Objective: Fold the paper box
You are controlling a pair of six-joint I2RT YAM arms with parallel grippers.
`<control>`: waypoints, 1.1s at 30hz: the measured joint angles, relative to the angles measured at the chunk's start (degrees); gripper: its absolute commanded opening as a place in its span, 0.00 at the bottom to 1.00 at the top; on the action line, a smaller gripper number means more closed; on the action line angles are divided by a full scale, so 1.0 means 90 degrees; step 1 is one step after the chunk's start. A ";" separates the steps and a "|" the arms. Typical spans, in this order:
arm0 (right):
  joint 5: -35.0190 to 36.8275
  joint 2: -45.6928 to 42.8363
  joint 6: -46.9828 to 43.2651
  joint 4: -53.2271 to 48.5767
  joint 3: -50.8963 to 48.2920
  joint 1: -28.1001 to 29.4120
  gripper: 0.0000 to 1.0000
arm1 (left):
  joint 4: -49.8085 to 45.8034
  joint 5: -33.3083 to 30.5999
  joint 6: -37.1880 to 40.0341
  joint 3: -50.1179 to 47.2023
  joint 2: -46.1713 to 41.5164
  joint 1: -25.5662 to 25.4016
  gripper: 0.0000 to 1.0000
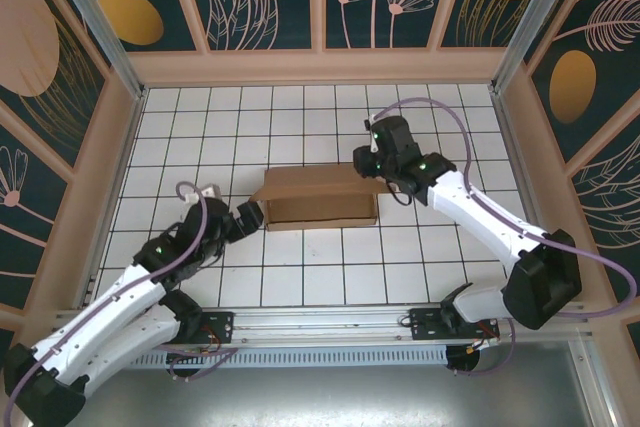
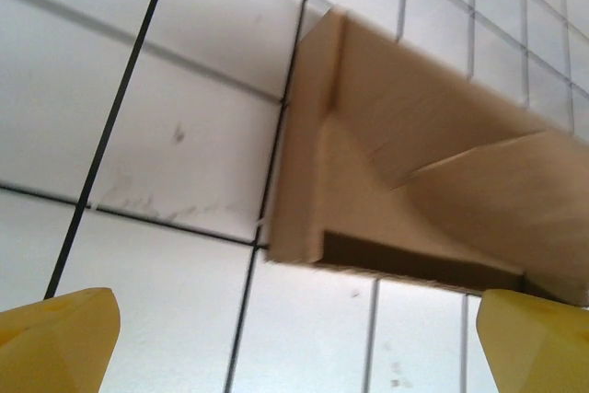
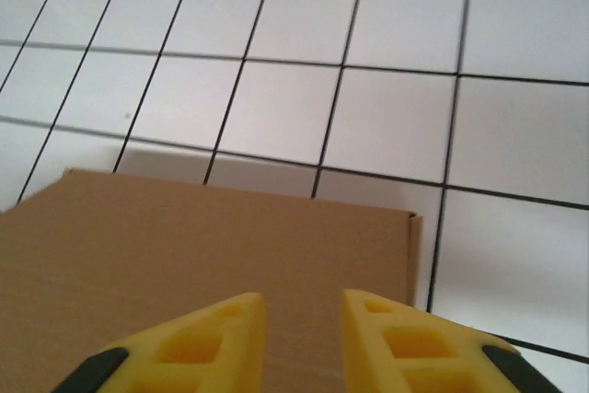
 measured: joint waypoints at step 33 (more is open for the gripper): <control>-0.1819 0.0046 0.0148 -0.0027 -0.1333 -0.0738 0.14 | 0.1180 0.1523 0.2157 0.1554 0.3648 0.0352 0.38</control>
